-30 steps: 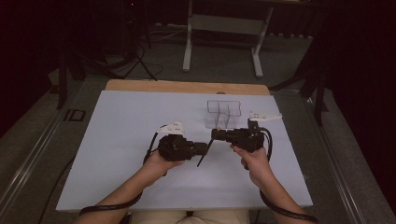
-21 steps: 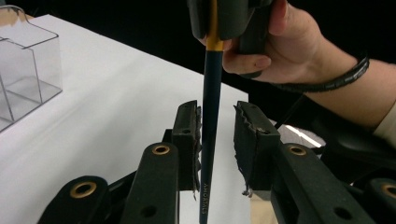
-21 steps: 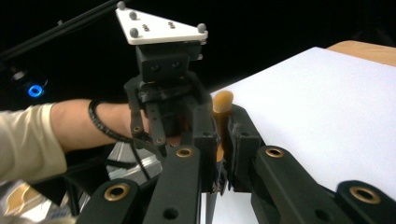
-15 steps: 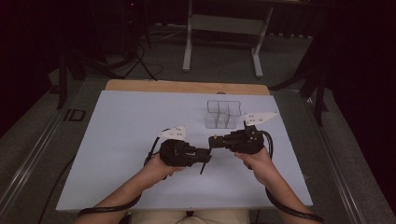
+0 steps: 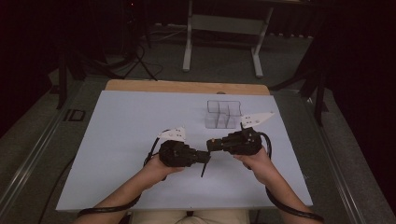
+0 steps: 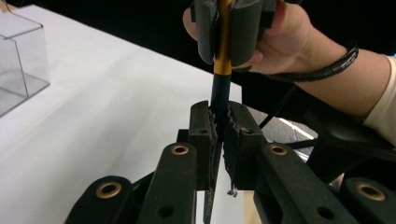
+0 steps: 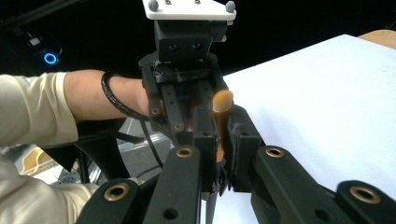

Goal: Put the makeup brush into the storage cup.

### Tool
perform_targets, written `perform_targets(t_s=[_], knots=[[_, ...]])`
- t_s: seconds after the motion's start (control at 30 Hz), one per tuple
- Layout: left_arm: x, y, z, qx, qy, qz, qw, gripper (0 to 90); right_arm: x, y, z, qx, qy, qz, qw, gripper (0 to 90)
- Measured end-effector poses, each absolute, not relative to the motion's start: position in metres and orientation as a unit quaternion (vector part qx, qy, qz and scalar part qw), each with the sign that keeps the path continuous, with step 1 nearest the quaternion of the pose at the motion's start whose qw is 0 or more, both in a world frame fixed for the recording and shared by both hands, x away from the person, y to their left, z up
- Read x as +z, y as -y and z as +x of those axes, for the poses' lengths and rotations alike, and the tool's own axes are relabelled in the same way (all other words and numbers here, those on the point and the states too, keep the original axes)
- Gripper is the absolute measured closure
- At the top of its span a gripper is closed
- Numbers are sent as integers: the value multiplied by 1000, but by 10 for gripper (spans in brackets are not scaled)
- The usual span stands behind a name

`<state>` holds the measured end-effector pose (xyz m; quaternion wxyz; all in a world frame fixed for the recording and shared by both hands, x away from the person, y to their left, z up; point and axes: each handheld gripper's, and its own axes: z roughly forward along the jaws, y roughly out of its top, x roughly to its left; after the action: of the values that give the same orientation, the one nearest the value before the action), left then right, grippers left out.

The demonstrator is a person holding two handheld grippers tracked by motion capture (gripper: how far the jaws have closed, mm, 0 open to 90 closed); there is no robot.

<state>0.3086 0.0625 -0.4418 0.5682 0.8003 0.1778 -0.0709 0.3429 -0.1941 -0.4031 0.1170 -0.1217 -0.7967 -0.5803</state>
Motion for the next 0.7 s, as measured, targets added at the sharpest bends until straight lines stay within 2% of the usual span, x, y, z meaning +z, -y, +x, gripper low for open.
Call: perform_targets(t_s=[0.3, 0.33, 0.4, 0.7], knots=[[-445, -63, 303, -31, -168, 800, 575, 849, -407, 194, 343, -583, 794, -127, 119, 822], [-445, -63, 302, -25, -165, 798, 578, 850, -408, 194, 343, -588, 788, -139, 120, 741], [-445, -64, 301, -19, -165, 790, 590, 850, -409, 195, 342, -589, 786, -145, 119, 721], [-449, -64, 302, -14, -171, 782, 599, 849, -410, 197, 337, -601, 778, -147, 111, 734]])
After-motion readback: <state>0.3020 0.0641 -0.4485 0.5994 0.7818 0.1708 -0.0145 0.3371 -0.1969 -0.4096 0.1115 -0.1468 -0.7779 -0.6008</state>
